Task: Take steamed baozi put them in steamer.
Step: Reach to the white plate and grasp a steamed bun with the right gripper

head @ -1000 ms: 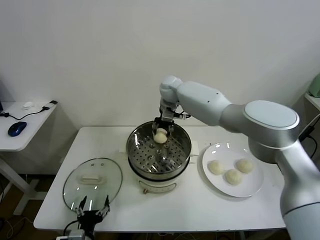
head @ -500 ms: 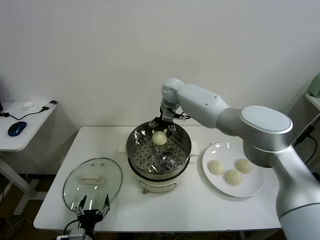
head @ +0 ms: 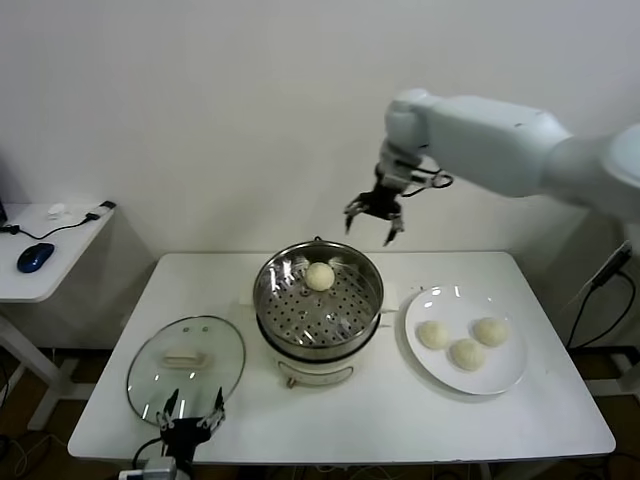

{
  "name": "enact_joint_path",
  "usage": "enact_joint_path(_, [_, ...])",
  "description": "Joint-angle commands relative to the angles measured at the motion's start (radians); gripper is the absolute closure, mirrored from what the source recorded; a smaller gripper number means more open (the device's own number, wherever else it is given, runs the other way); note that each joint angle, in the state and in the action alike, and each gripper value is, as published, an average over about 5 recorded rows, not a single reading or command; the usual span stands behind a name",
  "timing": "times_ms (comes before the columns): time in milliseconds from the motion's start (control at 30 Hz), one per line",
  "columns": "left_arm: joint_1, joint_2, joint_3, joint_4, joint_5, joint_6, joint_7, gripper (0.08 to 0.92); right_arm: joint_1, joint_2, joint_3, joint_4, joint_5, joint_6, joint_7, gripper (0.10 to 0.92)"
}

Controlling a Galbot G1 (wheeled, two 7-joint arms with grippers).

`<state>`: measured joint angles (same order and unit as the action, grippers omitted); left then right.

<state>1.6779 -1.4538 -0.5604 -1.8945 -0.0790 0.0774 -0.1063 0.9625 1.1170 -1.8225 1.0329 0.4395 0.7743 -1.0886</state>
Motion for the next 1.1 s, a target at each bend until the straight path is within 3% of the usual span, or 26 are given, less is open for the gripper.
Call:
enact_joint_path(33, [0.000, 0.001, 0.006, 0.001, 0.002, -0.001, -0.001, 0.177, 0.254, -0.300, -0.411, 0.372, 0.232, -0.814, 0.088, 0.203])
enact_joint_path(200, [0.001, 0.001, 0.011, 0.003, 0.002, -0.001, -0.002, 0.177, 0.238, -0.369, -0.444, 0.550, 0.358, -1.030, 0.229, 0.203])
enact_joint_path(367, [0.005, 0.001, 0.009, -0.001, 0.002, -0.002, -0.002, 0.177, 0.127, -0.383, -0.404, 0.563, 0.374, -1.120, 0.306, 0.203])
enact_joint_path(633, [0.013, 0.001, 0.007, 0.000, 0.005, -0.009, -0.003, 0.177, -0.178, -0.352, -0.151, 0.398, 0.357, -1.177, 0.362, 0.203])
enact_joint_path(1100, [0.015, -0.002, -0.003, 0.017, 0.013, -0.014, -0.004, 0.177, -0.560, -0.240, 0.179, 0.081, 0.216, -1.095, 0.333, 0.203])
